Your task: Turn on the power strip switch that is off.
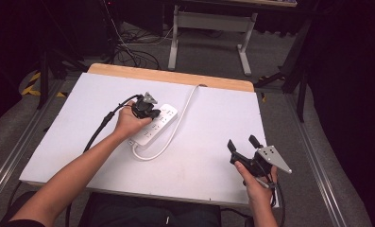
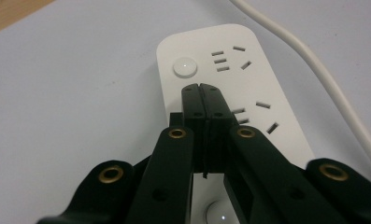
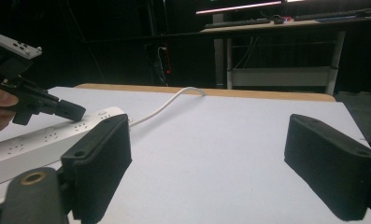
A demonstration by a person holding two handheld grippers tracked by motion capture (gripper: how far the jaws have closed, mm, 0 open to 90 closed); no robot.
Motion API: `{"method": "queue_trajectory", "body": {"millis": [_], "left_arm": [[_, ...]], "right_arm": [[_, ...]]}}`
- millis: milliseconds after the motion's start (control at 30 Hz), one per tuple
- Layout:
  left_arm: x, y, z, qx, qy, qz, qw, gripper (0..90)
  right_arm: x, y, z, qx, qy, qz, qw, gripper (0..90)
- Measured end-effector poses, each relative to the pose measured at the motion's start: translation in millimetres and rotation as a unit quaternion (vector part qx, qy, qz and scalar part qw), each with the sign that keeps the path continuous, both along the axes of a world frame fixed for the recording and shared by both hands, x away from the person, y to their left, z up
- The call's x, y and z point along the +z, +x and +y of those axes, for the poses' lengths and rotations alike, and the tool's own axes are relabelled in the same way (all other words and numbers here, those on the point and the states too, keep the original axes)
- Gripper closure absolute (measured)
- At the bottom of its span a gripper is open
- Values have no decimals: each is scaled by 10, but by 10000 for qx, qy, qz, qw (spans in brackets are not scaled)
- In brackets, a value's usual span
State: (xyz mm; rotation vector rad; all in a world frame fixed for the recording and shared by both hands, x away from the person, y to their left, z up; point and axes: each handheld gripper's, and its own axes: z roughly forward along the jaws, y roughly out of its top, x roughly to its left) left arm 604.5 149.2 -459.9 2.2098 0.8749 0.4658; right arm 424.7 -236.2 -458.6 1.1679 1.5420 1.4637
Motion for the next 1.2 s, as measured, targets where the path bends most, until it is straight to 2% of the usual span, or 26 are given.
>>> {"method": "queue_trajectory", "body": {"millis": [100, 233, 300, 500, 567, 667, 700, 733, 967, 1200], "left_arm": [[-8, 9, 20, -34, -51, 15, 10000, 900], [-11, -7, -1, -33, 45, -51, 10000, 900], [-5, 13, 16, -51, -19, 41, 10000, 900], [-6, 36, 32, -75, -99, 129, 9998, 900], [-8, 21, 15, -77, 45, 37, 10000, 900], [-9, 27, 19, -61, -2, 84, 9999, 900], [-11, 43, 39, -67, -108, 152, 9998, 900], [-10, 44, 42, -68, -116, 178, 9998, 900], [-12, 39, 40, -80, -67, 112, 9999, 900], [-13, 41, 44, -72, -108, 152, 9998, 900]], "right_arm": [[-5, 4, 5, -2, -24, 15, 10000, 154], [-5, 2, 6, 1, -16, 6, 10000, 155], [-7, 4, 4, -2, -8, 9, 10000, 155], [-8, 10, 14, 20, -38, 20, 10000, 155], [-9, 16, 19, 12, -40, 31, 10000, 155], [-13, 27, 27, 12, -40, 46, 10000, 155], [-14, 30, 31, 21, -46, 47, 10000, 155], [-14, 31, 35, 32, -45, 51, 10000, 155], [-14, 41, 40, 41, -58, 39, 10000, 156], [-13, 44, 43, 50, -53, 44, 10000, 156]]}}
